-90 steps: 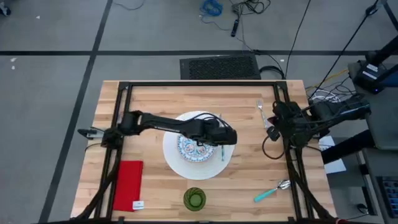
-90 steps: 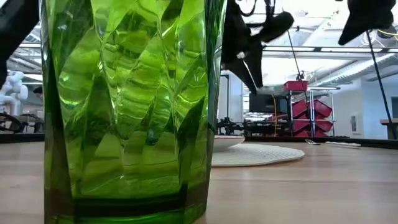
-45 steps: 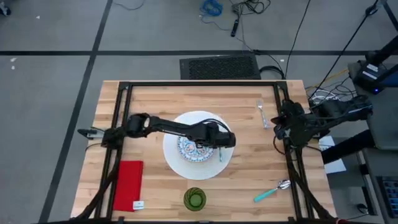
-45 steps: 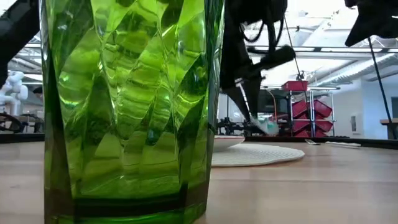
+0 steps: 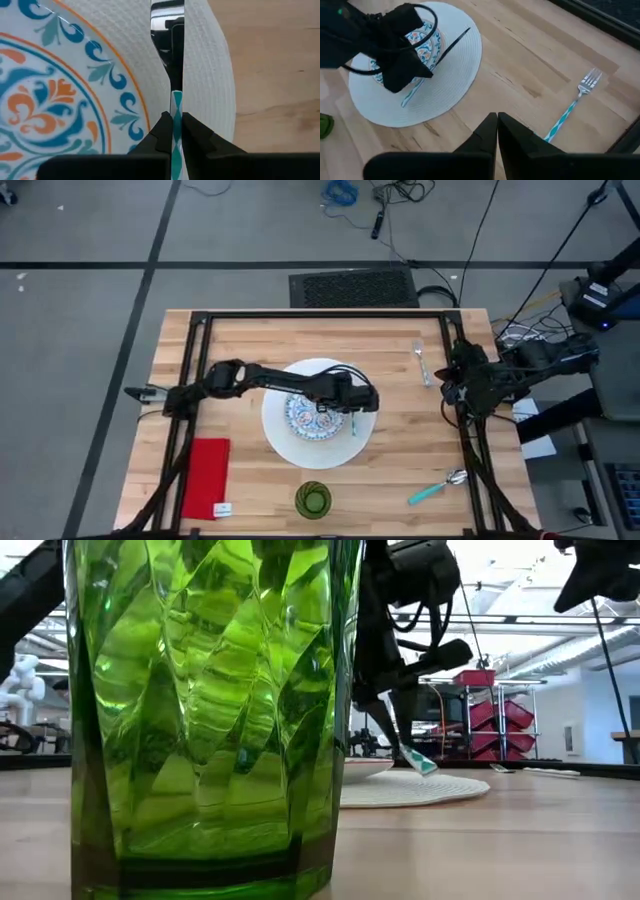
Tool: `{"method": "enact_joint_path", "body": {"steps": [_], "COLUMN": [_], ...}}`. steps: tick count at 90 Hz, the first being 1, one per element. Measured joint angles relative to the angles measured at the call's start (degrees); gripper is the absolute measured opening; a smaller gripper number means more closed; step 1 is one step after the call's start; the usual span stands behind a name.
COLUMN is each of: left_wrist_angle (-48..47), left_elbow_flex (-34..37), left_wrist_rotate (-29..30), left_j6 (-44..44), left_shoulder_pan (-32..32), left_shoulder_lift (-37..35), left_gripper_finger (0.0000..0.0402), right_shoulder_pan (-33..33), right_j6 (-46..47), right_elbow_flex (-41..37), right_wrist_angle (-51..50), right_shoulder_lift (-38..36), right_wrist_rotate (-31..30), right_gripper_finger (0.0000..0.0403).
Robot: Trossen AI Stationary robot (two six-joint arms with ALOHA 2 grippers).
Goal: Set table place
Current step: Put the white table knife to the right side of the blue patterned plate on the white tablemat
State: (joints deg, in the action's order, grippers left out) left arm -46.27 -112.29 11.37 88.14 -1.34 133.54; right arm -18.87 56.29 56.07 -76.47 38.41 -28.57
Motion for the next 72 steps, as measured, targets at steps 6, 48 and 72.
{"method": "enact_joint_path", "body": {"steps": [6, 48, 72], "left_wrist_angle": [0.0, 0.9, 0.9], "left_elbow_flex": [0.1, 0.1, 0.1], "left_wrist_rotate": [-0.5, -1.4, -1.3], "left_j6": [-0.4, 0.0, 0.0], "left_shoulder_pan": [0.1, 0.2, 0.2], "left_shoulder_lift": [0.5, 1.0, 1.0], "left_gripper_finger": [0.0005, 0.0055, 0.007], "right_shoulder_pan": [0.0, 0.0, 0.0], "right_j6": [0.0, -0.2, -0.2], "right_elbow_flex": [0.0, 0.0, 0.0], "right_wrist_angle": [0.0, 0.0, 0.0], "right_shoulder_lift": [0.0, 0.0, 0.0], "right_wrist_rotate": [0.0, 0.1, 0.1], "right_gripper_finger": [0.0, 0.0, 0.0]}}
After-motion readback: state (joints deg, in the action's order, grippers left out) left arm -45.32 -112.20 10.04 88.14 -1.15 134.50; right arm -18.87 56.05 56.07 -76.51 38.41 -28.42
